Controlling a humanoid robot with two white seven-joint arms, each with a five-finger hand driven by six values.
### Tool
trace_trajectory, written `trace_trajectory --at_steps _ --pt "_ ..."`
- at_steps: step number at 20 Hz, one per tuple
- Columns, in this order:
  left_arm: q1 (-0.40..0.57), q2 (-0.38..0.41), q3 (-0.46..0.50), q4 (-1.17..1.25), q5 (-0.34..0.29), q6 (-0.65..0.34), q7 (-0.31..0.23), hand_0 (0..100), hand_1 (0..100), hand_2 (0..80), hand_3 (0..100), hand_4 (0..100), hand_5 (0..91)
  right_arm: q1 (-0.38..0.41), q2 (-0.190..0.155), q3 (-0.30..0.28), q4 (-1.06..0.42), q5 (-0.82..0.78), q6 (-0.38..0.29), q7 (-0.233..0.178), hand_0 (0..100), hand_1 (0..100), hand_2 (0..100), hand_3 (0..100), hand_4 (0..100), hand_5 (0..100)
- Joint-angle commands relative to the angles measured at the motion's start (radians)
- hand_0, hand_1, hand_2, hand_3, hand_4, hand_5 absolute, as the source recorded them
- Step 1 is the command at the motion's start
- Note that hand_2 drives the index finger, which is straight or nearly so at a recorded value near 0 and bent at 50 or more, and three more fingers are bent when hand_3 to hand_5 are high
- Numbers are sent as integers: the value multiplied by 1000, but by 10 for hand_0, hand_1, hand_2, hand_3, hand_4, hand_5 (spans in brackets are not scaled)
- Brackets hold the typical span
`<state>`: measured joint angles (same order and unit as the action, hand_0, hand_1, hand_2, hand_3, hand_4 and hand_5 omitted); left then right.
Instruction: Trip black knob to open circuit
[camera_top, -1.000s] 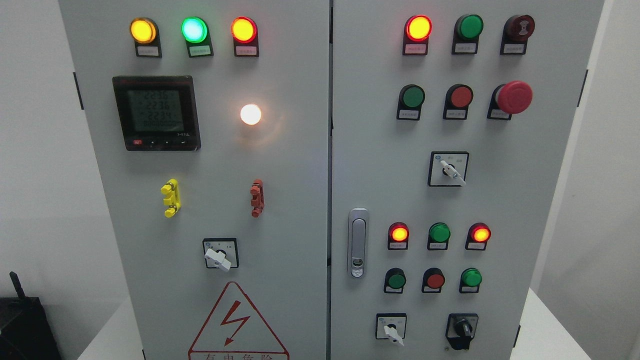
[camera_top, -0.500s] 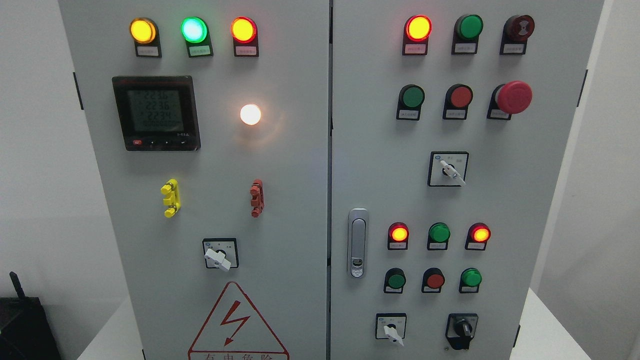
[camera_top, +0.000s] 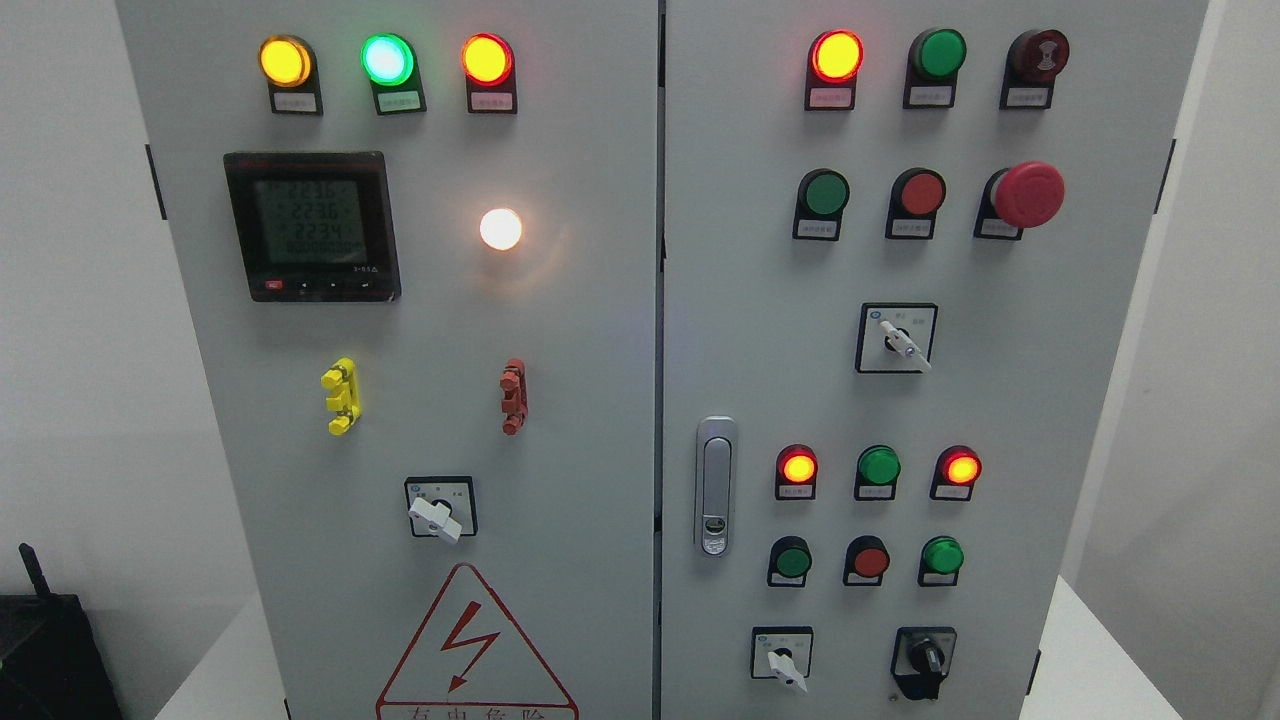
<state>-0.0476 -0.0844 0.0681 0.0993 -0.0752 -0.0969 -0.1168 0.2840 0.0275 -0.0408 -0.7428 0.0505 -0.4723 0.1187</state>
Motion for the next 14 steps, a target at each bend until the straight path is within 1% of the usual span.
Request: trace_trajectory --at_steps 1,4,7,9,10,11,12,13,14 --pt "0 0 1 -16 0 0 0 120 389 0 0 0 0 17 -1 -25 -386 -1 -17 -4 0 0 0 101 36 83" --pt "0 0 -1 -16 0 0 0 120 389 0 0 0 0 44 -1 -27 -516 -1 -17 -4 0 0 0 131 66 124" --pt "0 0 -1 -16 0 0 0 120 389 0 0 0 0 60 -9 -27 -633 -3 -19 -4 0 0 0 150 95 152" --pt "0 0 1 -16 0 0 0 120 389 0 0 0 0 60 -20 -27 -697 -5 -29 1 0 0 0 210 188 230" --pt "0 0 1 -16 0 0 0 120 389 0 0 0 0 60 -37 -27 -722 -5 -41 1 0 0 0 229 206 244" --pt "0 0 1 -16 0 0 0 120 389 0 0 0 0 58 -52 -28 -750 -5 -51 -1 0 0 0 302 262 287" --pt "0 0 1 -16 0 0 0 120 389 0 0 0 0 53 -55 -28 -773 -6 -49 -1 0 0 0 408 311 330" --pt "0 0 1 -18 0 0 0 120 389 0 0 0 0 50 -57 -28 -790 -12 -48 -1 0 0 0 425 325 345" --pt "0 0 1 -16 0 0 0 120 389 0 0 0 0 46 -58 -31 -806 -29 -46 -1 0 0 0 516 389 385"
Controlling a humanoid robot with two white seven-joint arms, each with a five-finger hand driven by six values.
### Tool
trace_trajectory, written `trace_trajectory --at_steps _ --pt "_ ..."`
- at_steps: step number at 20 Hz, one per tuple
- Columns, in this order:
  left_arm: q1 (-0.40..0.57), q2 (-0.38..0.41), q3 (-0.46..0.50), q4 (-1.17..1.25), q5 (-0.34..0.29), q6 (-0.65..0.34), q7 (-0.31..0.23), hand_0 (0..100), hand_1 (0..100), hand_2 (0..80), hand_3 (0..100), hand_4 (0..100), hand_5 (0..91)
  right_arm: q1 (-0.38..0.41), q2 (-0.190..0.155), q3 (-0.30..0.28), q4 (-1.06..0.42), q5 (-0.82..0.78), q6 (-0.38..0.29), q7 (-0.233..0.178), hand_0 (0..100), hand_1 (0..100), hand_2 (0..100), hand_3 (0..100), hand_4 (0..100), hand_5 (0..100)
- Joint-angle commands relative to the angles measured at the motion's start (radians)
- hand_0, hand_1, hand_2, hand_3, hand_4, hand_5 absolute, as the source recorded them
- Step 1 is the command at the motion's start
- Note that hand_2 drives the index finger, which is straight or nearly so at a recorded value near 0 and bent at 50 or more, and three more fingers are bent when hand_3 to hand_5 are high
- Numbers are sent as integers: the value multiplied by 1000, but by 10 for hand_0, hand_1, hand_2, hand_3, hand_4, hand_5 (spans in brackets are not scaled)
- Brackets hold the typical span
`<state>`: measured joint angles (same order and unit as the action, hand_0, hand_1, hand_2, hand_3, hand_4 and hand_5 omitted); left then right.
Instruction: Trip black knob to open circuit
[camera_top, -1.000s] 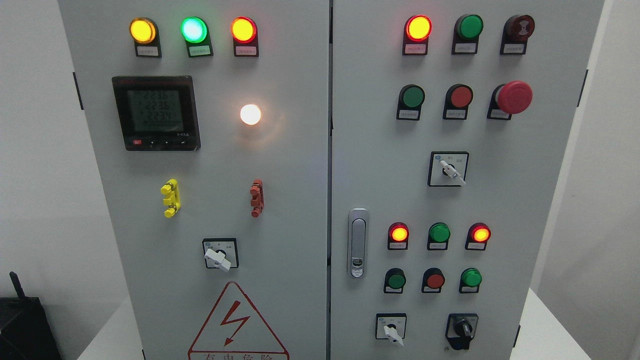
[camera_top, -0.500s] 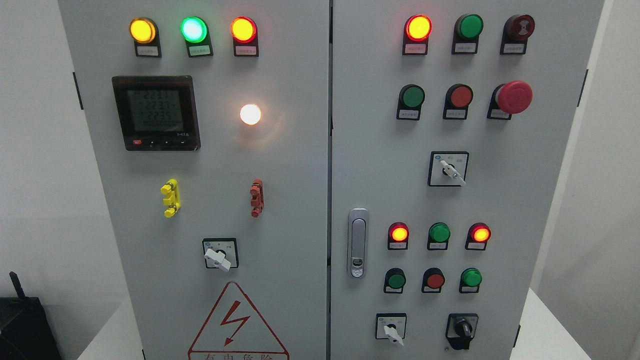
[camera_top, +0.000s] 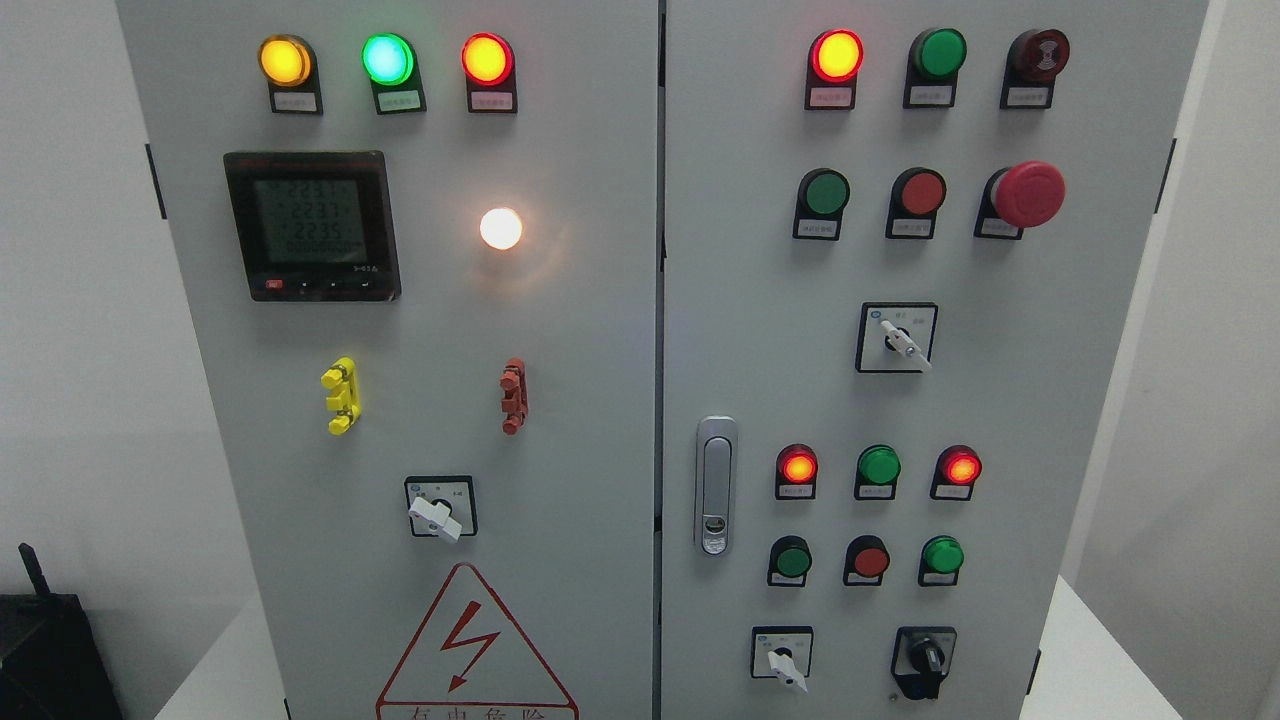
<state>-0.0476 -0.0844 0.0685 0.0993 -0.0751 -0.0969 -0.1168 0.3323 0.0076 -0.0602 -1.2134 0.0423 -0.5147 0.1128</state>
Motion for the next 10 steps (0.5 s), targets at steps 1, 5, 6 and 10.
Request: trace_trajectory --at_steps 1,5,6,10 --pt "0 0 -1 -16 0 0 0 120 389 0 0 0 0 -4 -38 -16 -359 -38 2 5 0 0 0 565 427 414" --pt "0 0 -1 -16 0 0 0 120 389 0 0 0 0 -53 -37 -27 -399 -71 45 1 0 0 0 688 559 583" --pt "0 0 0 -16 0 0 0 120 389 0 0 0 0 -64 -37 -27 -411 -79 64 -5 0 0 0 738 655 685" --pt "0 0 1 -16 0 0 0 120 389 0 0 0 0 -104 -38 -26 -433 -94 120 -61 0 0 0 836 818 875"
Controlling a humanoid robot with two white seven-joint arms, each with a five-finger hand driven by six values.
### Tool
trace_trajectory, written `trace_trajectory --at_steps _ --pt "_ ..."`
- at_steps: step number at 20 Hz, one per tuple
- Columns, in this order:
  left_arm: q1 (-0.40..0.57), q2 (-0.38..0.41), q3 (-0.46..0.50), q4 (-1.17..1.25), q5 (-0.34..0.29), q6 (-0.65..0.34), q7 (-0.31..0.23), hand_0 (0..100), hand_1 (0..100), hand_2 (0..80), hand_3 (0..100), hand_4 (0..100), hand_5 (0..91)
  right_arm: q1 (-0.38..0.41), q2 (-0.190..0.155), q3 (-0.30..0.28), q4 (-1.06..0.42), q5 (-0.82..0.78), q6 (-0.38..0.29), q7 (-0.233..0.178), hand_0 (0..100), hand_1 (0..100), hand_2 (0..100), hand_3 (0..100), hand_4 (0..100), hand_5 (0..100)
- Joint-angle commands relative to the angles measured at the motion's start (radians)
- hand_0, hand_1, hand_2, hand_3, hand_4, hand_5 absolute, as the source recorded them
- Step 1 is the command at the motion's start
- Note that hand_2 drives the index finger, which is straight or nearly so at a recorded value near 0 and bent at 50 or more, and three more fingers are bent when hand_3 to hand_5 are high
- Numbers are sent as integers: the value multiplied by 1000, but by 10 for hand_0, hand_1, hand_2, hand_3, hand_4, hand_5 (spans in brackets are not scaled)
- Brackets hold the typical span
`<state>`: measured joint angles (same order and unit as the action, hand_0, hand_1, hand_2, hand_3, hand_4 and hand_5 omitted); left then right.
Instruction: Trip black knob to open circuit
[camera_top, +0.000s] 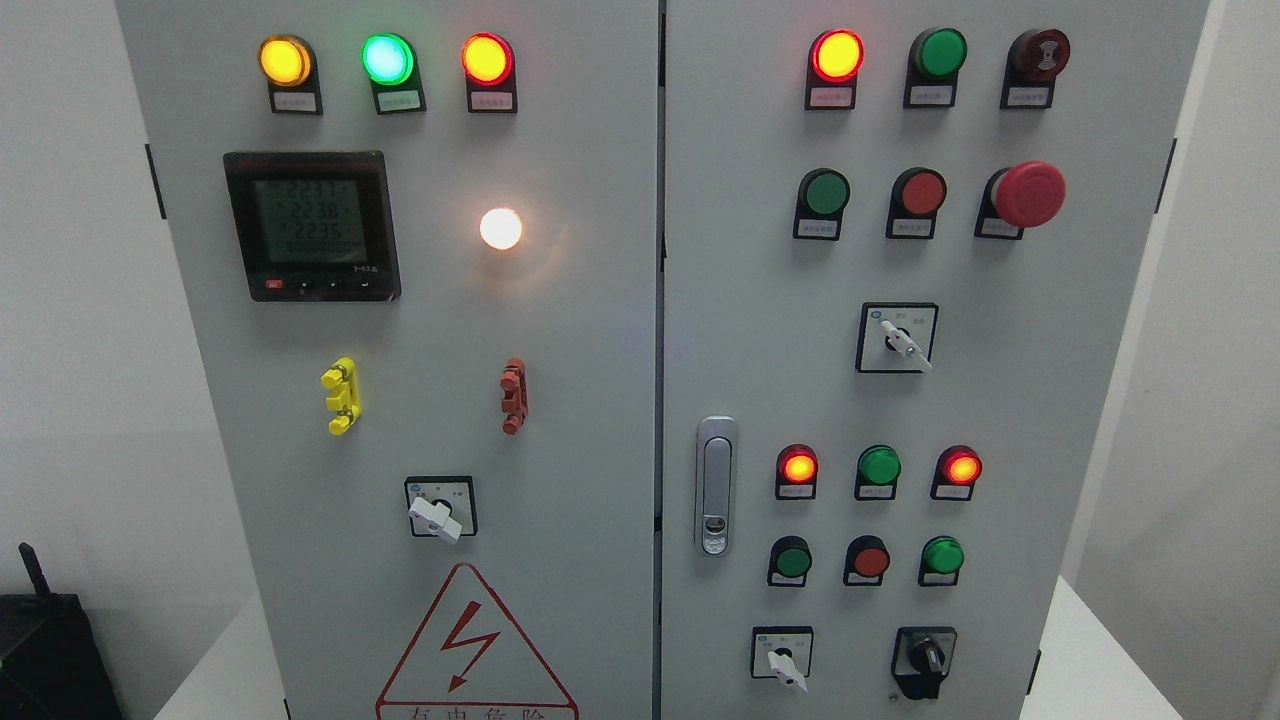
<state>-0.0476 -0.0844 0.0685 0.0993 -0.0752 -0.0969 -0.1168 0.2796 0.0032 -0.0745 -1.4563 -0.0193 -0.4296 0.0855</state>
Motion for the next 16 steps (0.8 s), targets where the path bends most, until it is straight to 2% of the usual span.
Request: trace_trajectory --at_steps 1,5,7,10,16 --pt "0 0 1 -16 0 0 0 120 389 0 0 0 0 -63 -34 -11 -190 -33 55 -45 0 0 0 858 840 901" --pt "0 0 -1 -16 0 0 0 120 389 0 0 0 0 -115 -34 -11 -190 -33 88 -122 0 0 3 988 926 978" --pt "0 0 -1 -16 0 0 0 120 389 0 0 0 0 -125 -34 -8 -194 -33 104 -138 0 0 46 1000 958 993" --pt "0 0 1 -16 0 0 0 120 389 0 0 0 0 -125 -34 1 -214 -31 106 -139 0 0 81 1000 1000 1000" --pt "0 0 -1 -16 0 0 0 120 389 0 0 0 0 -138 -34 31 -249 -30 135 -130 0 0 99 1000 1000 1000"
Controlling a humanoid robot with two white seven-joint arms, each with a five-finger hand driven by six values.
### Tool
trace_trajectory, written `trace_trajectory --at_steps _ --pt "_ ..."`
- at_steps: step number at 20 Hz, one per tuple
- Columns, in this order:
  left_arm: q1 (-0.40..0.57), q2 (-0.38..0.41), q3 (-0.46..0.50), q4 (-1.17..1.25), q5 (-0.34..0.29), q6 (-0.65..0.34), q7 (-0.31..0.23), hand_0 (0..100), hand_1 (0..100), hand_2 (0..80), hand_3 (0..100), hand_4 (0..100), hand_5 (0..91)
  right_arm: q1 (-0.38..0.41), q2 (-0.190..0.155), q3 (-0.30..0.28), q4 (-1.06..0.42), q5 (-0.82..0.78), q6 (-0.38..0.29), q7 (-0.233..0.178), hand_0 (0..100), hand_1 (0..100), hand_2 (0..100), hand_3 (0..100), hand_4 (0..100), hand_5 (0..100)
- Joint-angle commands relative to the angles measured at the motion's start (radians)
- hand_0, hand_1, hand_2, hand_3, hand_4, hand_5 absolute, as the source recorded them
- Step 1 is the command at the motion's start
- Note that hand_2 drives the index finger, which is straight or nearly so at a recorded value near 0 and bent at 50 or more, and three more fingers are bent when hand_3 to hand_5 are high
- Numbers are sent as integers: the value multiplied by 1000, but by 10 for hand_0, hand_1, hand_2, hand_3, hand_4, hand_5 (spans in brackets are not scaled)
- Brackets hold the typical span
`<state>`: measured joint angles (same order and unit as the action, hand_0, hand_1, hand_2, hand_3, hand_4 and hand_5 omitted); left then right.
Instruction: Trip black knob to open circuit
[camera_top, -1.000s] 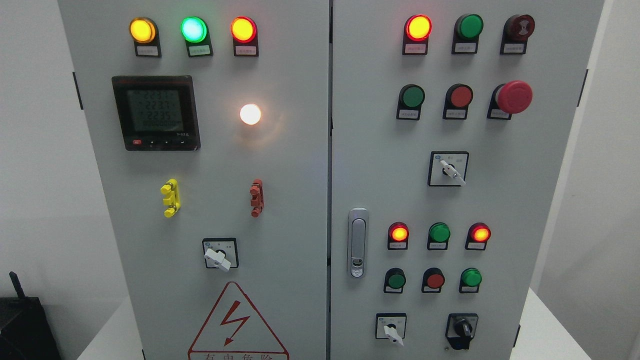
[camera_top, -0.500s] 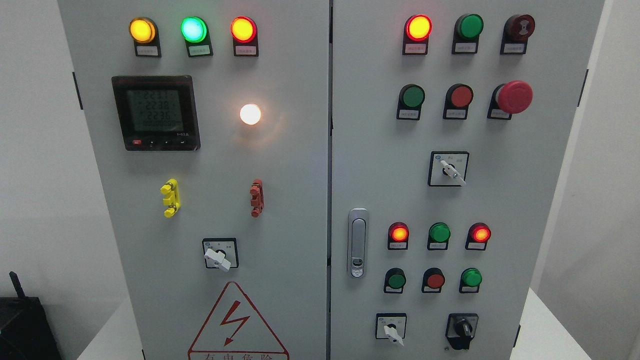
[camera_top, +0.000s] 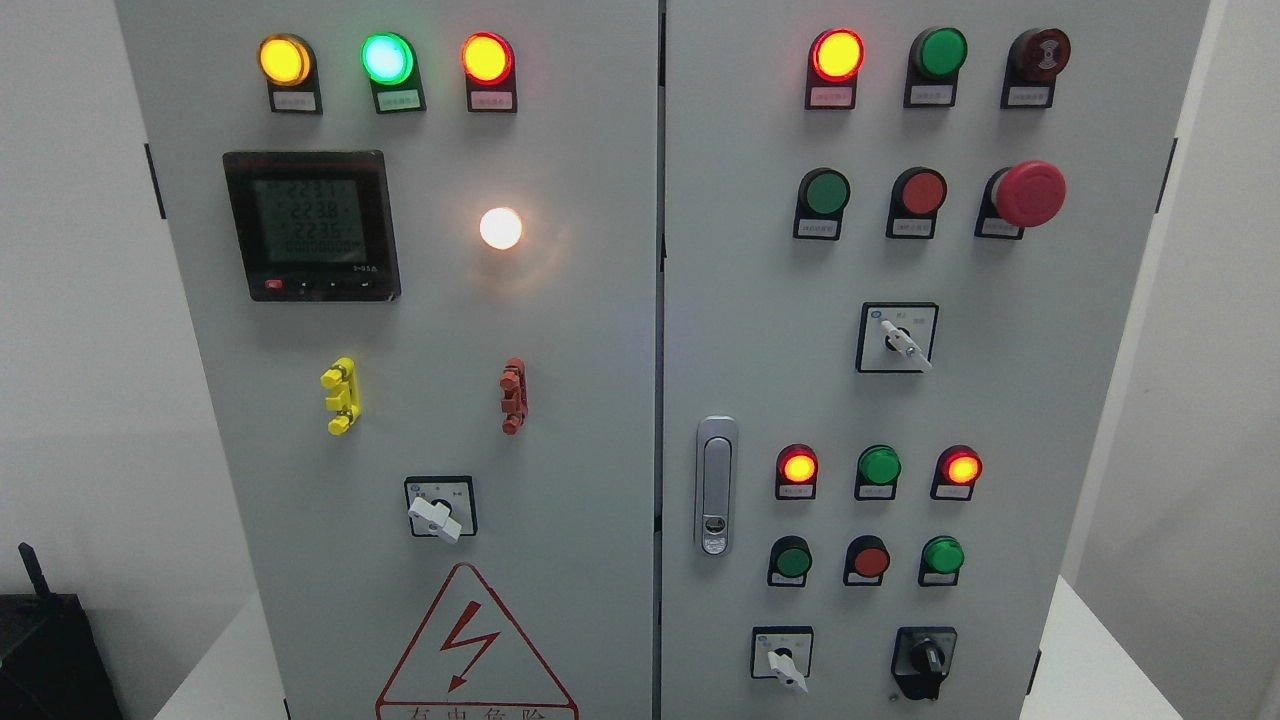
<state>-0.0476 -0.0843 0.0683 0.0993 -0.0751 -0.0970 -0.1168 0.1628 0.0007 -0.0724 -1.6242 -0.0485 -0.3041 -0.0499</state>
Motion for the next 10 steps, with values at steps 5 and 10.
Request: trace_trajectory --at_steps 5,10 --pt "0 0 1 -16 0 0 0 120 389 0 0 0 0 -61 -31 34 -80 -1 34 8 0 0 97 1000 1000 1000" --pt "0 0 -1 -16 0 0 0 120 389 0 0 0 0 -83 -31 37 -80 -1 53 10 0 0 96 1000 1000 1000"
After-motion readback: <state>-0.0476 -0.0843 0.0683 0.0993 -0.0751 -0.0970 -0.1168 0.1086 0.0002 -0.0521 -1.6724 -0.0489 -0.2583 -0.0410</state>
